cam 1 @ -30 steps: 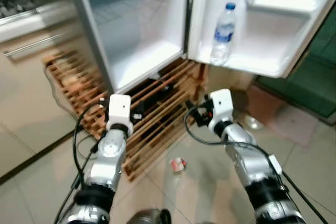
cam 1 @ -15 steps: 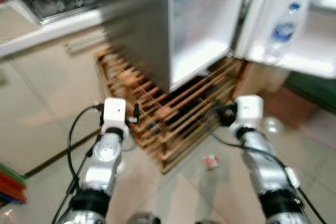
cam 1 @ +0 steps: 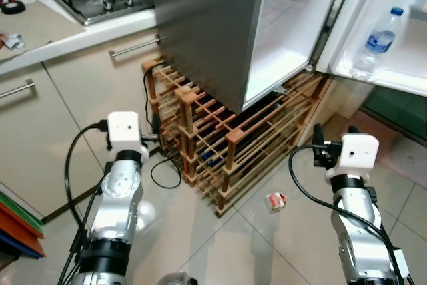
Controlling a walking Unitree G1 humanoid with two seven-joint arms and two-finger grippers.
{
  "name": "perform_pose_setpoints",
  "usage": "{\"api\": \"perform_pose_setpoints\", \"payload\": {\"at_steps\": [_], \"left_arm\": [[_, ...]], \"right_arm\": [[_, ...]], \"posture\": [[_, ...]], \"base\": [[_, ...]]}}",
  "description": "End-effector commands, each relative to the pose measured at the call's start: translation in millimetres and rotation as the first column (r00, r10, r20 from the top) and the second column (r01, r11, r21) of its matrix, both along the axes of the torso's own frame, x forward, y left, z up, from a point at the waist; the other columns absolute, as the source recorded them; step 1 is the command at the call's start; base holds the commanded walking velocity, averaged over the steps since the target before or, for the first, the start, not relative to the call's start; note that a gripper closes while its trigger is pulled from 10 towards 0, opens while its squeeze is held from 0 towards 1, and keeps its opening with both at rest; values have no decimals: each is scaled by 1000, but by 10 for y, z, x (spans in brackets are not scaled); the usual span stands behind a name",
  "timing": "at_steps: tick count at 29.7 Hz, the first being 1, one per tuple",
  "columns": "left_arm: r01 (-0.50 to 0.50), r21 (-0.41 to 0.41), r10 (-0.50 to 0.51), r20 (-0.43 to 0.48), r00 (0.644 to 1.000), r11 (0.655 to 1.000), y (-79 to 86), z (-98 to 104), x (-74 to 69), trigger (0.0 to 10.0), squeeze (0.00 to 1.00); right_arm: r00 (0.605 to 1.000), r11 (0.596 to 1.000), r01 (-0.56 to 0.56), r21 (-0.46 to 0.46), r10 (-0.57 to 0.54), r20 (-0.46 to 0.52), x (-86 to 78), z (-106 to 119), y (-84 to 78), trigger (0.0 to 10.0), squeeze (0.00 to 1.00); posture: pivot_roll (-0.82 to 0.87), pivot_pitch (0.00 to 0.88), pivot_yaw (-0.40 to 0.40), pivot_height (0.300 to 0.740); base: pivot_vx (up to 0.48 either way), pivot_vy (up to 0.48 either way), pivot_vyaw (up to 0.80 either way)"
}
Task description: Restocking fridge
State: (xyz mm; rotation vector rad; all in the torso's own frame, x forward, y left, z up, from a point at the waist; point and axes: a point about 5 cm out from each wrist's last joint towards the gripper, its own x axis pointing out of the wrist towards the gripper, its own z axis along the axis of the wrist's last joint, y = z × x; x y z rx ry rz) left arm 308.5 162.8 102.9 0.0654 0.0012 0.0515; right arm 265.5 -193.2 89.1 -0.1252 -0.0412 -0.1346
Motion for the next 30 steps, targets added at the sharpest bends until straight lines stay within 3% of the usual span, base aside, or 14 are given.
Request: {"api": "perform_pose_setpoints", "payload": {"at_steps": [1, 6, 12, 23, 30], "left_arm": [[18, -4, -18, -4, 1000, 1000, -39, 17, 10, 10000, 0], [21, -18, -20, 21, 1000, 1000, -66, 63, -7, 10000, 0], [2, -39, -2, 20, 1000, 999, -5, 41, -38, 10000, 0], [22, -79, -21, 19, 1000, 997, -36, 19, -87, 10000, 0], [40, -32, -41, -3, 999, 999, -96, -5, -43, 10000, 0]], "right_arm": [[1000, 1000, -27, 1, 27, -9, 62, 20, 60, 10000, 0], [997, 997, -71, 23, 72, -32, 123, -1, 133, 10000, 0], [996, 997, -28, 75, 34, -79, 139, -94, 29, 10000, 0], [991, 994, -24, 111, 38, -130, 159, -202, -27, 10000, 43], [989, 993, -28, 113, 44, -139, 166, -227, -29, 10000, 86]], "posture": [[94, 5, 4, 740], [105, 0, 3, 740], [117, 0, -2, 740], [120, 0, -8, 740], [113, 0, -4, 740]], "base": [[480, 0, 606], [447, 0, 590], [344, 331, 567], [0, 478, 527], [0, 343, 523]]}}
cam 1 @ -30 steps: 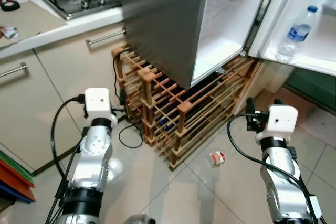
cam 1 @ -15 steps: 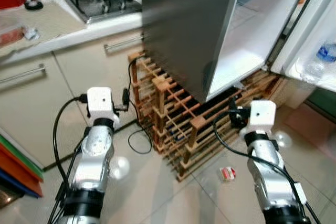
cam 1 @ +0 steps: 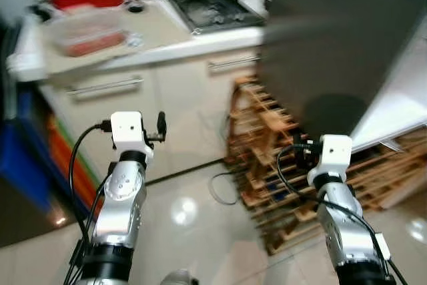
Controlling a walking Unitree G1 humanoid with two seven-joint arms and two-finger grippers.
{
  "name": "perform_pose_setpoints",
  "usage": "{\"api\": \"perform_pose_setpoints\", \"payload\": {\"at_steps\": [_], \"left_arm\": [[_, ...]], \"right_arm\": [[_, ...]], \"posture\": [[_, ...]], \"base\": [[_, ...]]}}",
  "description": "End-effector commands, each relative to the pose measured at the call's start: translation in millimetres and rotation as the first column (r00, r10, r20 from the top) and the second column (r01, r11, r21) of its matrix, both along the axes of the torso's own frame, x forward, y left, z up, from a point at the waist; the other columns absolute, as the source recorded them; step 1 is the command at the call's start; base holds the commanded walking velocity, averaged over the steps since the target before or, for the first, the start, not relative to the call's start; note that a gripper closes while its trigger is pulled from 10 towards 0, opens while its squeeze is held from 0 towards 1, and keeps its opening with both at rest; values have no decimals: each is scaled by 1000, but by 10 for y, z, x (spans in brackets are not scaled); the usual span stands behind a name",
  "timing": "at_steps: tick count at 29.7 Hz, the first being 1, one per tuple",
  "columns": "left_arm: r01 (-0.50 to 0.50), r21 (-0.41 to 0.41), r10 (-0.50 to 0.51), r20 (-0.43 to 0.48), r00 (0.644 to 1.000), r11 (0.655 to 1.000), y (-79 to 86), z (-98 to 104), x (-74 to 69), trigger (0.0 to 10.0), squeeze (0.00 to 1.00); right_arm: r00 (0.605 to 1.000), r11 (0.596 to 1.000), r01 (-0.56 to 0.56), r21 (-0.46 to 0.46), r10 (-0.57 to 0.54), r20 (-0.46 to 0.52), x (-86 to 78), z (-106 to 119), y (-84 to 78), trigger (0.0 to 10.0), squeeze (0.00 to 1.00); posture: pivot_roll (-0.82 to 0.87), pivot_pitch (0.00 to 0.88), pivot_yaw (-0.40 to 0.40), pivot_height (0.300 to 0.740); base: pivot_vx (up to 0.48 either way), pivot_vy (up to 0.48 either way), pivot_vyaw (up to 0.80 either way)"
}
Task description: Restocking fridge
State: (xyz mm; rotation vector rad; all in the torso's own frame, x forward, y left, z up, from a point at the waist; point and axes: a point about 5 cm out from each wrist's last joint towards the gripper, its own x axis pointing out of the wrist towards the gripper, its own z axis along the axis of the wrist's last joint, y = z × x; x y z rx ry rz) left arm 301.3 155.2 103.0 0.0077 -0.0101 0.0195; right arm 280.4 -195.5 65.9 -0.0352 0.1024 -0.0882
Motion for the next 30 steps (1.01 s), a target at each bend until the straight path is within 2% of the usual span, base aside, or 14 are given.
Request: {"api": "perform_pose_setpoints", "payload": {"at_steps": [1, 5, 9, 24, 25, 30], "left_arm": [[9, 26, -8, -15, 1000, 1000, -20, -6, 30, 10000, 0], [27, 61, -25, -32, 999, 998, -32, 4, 87, 10000, 0], [70, 100, -70, -5, 998, 993, -118, 61, 127, 10000, 0], [69, 96, -68, -12, 998, 993, -135, 46, 127, 10000, 0], [65, 85, -63, -28, 998, 994, -135, 23, 133, 10000, 0], [75, 100, -73, -23, 997, 992, -135, 24, 134, 10000, 0]], "right_arm": [[1000, 1000, 4, 12, -4, -2, 17, 4, -7, 10000, 86], [1000, 1000, -7, 5, 7, 4, 48, 19, 6, 10000, 90], [1000, 1000, -22, 1, 22, 16, 118, 50, 32, 10000, 102], [1000, 1000, -29, -4, 29, 11, 130, 17, 79, 10000, 82], [1000, 1000, -24, 2, 24, 7, 142, 12, 78, 10000, 43], [1000, 1000, -22, -12, 22, 10, 154, 21, 79, 10000, 31]], "posture": [[113, 0, -4, 740], [111, 0, 0, 740], [111, 0, 5, 740], [112, 7, 6, 740], [111, 8, 6, 740], [112, 8, 6, 740]], "base": [[0, 0, 525], [0, 0, 522], [433, 0, 509], [440, 0, 463], [0, 0, 0], [0, 0, 0]]}}
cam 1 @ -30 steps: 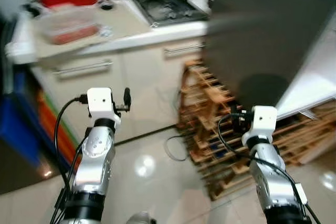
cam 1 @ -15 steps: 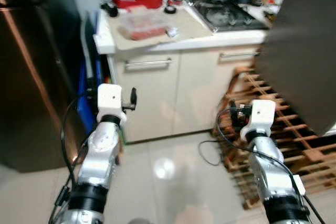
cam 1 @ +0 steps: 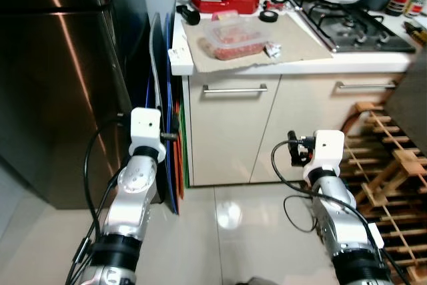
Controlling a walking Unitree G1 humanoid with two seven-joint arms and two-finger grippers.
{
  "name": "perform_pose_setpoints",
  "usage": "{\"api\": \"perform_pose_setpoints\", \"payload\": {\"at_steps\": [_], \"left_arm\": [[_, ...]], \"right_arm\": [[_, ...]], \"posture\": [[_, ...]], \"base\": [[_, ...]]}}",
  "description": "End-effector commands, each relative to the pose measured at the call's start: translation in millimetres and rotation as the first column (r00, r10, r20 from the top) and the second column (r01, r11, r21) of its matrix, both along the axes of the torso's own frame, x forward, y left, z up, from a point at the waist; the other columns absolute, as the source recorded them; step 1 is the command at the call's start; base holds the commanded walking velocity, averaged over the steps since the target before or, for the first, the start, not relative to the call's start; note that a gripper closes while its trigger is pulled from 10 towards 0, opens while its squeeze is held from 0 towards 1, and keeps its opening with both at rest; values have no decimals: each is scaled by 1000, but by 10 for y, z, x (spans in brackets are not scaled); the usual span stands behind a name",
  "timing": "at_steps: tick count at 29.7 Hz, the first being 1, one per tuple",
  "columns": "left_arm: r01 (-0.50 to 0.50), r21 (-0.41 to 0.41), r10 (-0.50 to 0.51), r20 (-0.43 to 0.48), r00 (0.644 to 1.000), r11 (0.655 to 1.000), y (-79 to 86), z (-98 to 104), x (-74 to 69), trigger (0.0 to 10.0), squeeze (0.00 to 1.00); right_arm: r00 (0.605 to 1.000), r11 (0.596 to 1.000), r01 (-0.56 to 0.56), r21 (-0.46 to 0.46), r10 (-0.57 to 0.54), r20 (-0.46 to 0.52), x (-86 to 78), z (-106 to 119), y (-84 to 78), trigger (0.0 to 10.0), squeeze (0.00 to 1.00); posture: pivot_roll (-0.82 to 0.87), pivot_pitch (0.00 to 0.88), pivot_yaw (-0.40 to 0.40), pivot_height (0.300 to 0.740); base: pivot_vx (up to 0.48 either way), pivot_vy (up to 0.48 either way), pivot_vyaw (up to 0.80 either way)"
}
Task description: Restocking fridge
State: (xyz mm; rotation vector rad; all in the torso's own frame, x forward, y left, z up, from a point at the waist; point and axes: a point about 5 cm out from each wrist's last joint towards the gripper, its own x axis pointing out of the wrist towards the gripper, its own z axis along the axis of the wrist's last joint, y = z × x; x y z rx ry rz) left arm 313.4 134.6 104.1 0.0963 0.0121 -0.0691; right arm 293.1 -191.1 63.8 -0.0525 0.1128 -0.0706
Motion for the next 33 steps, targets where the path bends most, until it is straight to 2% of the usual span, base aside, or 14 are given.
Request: {"api": "perform_pose_setpoints", "payload": {"at_steps": [1, 18, 33], "left_arm": [[-8, 13, 8, 7, 1000, 1000, 72, 16, 14, 10000, 0], [-39, 25, 38, 19, 999, 999, 114, 36, 56, 10000, 0], [-38, 42, 37, 31, 999, 998, 121, 51, 90, 10000, 0]], "right_arm": [[1000, 1000, -2, 4, 2, 21, 28, 40, 36, 10000, 31], [999, 1000, -15, -14, 15, 40, 65, 73, 55, 10000, 27], [998, 1000, -21, -24, 22, 57, 100, 105, 76, 10000, 27]], "posture": [[113, 8, 5, 740], [115, 0, -3, 740], [121, 0, -5, 740]], "base": [[0, 0, 0], [337, -280, 0], [0, 0, 0]]}}
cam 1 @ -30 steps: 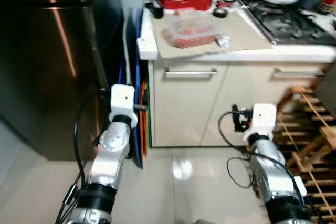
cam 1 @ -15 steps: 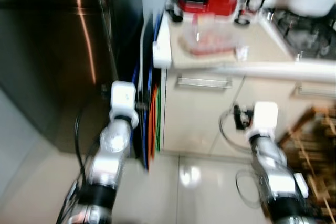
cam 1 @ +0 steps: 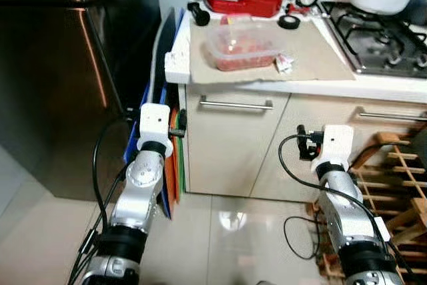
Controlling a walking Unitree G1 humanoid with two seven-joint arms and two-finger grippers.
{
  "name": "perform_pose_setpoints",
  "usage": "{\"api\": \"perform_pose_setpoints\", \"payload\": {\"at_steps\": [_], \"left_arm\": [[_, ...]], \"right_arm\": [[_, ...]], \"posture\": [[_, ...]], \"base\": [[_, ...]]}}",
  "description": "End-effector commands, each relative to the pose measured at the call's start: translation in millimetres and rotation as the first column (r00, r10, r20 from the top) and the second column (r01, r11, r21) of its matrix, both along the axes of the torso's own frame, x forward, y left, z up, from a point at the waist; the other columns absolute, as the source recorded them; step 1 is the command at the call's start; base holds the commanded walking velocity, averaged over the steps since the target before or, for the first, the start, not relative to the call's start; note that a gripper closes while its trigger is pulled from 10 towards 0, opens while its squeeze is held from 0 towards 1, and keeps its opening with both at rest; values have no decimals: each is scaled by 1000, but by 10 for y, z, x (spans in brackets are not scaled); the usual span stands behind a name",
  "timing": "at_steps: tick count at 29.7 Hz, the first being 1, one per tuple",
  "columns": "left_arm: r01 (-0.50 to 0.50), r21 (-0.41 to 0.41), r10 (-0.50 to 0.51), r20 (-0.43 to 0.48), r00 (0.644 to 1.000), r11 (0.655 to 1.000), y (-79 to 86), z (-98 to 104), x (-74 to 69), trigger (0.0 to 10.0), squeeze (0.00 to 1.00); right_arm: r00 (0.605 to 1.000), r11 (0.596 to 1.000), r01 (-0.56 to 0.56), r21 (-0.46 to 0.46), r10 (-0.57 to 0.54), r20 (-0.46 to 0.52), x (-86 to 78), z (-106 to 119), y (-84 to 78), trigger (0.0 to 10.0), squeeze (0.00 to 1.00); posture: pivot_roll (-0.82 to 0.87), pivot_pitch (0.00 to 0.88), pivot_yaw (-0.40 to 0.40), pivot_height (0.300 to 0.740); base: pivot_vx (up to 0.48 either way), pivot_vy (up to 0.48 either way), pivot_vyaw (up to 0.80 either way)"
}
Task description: Restocking fridge
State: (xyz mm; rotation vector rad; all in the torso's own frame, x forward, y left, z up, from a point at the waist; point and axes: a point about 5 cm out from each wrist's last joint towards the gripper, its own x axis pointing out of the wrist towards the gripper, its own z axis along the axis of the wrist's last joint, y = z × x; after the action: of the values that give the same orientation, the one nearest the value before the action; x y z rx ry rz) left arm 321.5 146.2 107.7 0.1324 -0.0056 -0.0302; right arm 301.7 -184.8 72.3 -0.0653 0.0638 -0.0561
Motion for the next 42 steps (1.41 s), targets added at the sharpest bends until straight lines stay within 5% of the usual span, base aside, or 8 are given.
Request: {"api": "perform_pose_setpoints", "payload": {"at_steps": [1, 10, 23, 30, 42], "left_arm": [[4, 16, -4, 12, 1000, 1000, 4, 18, 10, 10000, 0], [19, 25, -19, 29, 999, 1000, -20, 42, 11, 10000, 0], [10, -15, -10, 18, 1000, 1000, -4, 25, 2, 10000, 0], [-72, -80, 72, -4, 997, 994, 107, 34, 44, 10000, 0], [-112, -69, 111, -14, 994, 991, 134, 76, 83, 10000, 0]], "right_arm": [[1000, 1000, -5, -10, 5, 10, 14, 21, 12, 10000, 27], [995, 999, -3, -42, 7, 94, 87, 215, 38, 10000, 27], [996, 999, -2, -37, 5, 93, 89, 215, 44, 10000, 24], [992, 982, 37, 187, -58, 109, 107, 313, 58, 10000, 27], [986, 990, -34, 140, 10, 168, 105, 469, 211, 10000, 27]], "posture": [[121, 0, -5, 740], [117, 0, -2, 740], [120, 0, -5, 740], [119, 0, -8, 740], [118, 2, -10, 740]], "base": [[0, 0, 0], [220, -230, 0], [382, -239, 0], [346, 108, 0], [0, 0, 0]]}}
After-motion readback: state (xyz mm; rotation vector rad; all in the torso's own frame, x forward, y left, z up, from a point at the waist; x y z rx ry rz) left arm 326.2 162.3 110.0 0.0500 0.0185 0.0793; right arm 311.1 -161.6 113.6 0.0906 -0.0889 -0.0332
